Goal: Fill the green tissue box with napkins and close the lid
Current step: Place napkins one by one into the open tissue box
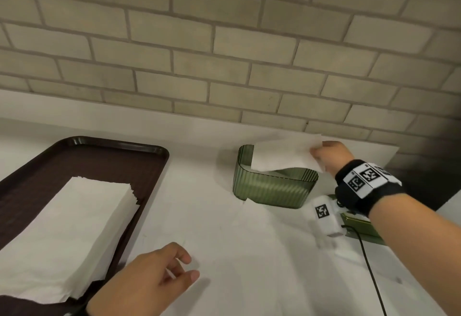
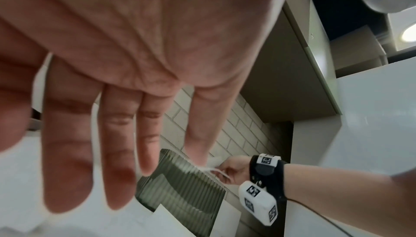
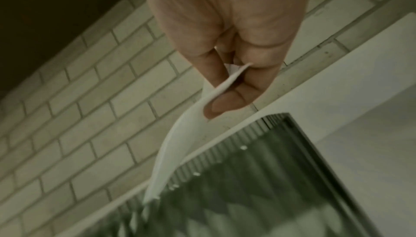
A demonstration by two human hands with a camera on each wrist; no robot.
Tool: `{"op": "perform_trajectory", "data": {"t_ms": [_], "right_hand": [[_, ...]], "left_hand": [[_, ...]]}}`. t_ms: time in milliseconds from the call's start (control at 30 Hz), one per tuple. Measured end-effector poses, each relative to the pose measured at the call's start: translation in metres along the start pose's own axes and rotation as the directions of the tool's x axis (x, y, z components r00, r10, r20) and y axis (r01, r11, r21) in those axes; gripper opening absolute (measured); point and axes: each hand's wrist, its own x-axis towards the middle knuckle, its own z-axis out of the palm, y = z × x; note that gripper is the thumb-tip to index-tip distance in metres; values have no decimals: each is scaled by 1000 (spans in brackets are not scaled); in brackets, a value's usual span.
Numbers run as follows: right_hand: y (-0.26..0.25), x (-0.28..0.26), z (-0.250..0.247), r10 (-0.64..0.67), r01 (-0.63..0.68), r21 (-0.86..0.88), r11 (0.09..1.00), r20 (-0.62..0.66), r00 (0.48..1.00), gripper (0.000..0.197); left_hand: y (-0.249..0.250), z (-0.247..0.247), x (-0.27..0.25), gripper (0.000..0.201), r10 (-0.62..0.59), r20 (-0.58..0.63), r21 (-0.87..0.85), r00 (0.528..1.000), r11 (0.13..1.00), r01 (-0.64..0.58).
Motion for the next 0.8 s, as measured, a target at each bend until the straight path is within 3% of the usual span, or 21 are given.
{"op": "perform_trajectory", "data": {"t_ms": [133,433,567,633,800], "right_hand": [[-4,14,19,39,-22,-253,967,61,997,55],[-6,19,37,116,14,-527,850,214,970,40],[-8,17,34,127,22,-591,806,210,969,12],[-8,17,34,169,20,-666,746,218,961,26],[-26,3,32,161,136,-800,584,279,947,29]], "left_hand": [[2,-5,0,26,27,-44,-12,999,1000,-27],[-1,-7,2,26,29,-41,-59,999,998,-31],[1,-4,2,36,25,-15,-59,1000,998,-26],[0,-2,2,28,30,-19,-52,999,998,-31],[-1,-1,3,21,38,-19,-34,999,999,-38]]}}
